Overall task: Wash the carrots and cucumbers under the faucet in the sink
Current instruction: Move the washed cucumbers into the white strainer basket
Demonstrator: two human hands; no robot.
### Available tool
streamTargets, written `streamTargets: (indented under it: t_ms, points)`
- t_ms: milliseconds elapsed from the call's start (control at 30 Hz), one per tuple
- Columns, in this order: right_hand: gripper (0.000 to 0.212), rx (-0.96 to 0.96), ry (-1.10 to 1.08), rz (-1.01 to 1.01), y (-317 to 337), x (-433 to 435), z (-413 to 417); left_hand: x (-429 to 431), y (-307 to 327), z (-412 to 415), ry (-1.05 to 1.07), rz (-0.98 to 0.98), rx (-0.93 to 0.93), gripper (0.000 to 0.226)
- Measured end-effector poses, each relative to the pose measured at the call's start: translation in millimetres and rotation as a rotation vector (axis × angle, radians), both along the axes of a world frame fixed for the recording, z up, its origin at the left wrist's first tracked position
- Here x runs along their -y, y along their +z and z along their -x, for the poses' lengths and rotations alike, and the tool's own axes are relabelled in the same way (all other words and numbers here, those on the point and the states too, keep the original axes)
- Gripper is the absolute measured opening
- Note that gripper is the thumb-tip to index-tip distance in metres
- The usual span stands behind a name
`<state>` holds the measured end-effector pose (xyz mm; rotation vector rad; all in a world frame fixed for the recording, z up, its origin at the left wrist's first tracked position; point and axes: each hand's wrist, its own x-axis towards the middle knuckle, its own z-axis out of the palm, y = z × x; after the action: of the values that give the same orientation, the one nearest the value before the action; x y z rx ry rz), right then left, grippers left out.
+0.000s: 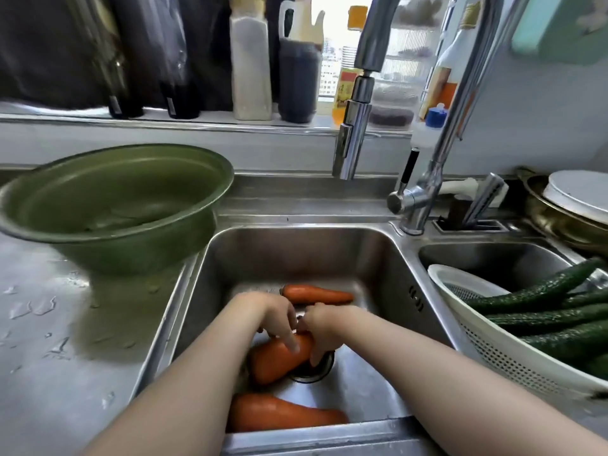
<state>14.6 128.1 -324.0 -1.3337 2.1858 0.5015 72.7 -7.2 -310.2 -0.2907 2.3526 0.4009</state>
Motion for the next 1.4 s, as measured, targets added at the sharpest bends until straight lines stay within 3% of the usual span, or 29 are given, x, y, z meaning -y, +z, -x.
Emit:
streamTargets:
  t_ms: [233,367,500,667,767,900,1167,1400]
  points:
    - [0.046,0.125,-0.181,0.047,31.6,-14.5,10.4,-8.0,15.1,-1.0,-0.025,0.038,-0.061,0.091]
    - [0.045,0.111,-0.28,0.176,77.1,-38.7,20.2,-10.5,31.6,-4.4,0.093,-0.117,-0.289,0.068]
    - [0.055,-0.084,-0.264,0.307,130.9,-85.4,31.2,-39.3,62.1,-2.3,0.165,-0.373,-0.519,0.052]
    - [0.047,-0.001,-0.469,0.474,171.8,-152.6,58.5,-97.4,100.6,23.3,0.033,-0.293,-0.858,0.053]
    - [0.05,-0.149,-0.537,0.517,185.9,-194.6,73.8,-136.0,116.1,49.5,0.011,-0.239,-0.934,0.059]
    - [0.059,-0.352,-0.59,0.409,188.2,-247.0,91.9,-183.7,123.2,85.4,-0.105,-0.149,-0.894,0.055]
    - [0.06,-0.498,-0.495,0.216,144.8,-285.4,126.7,-226.5,104.0,134.1,-0.26,-0.036,-0.675,0.053]
    - [0.051,-0.329,-0.516,0.133,133.2,-289.4,152.6,-243.0,80.4,157.2,-0.274,-0.055,-0.553,0.067]
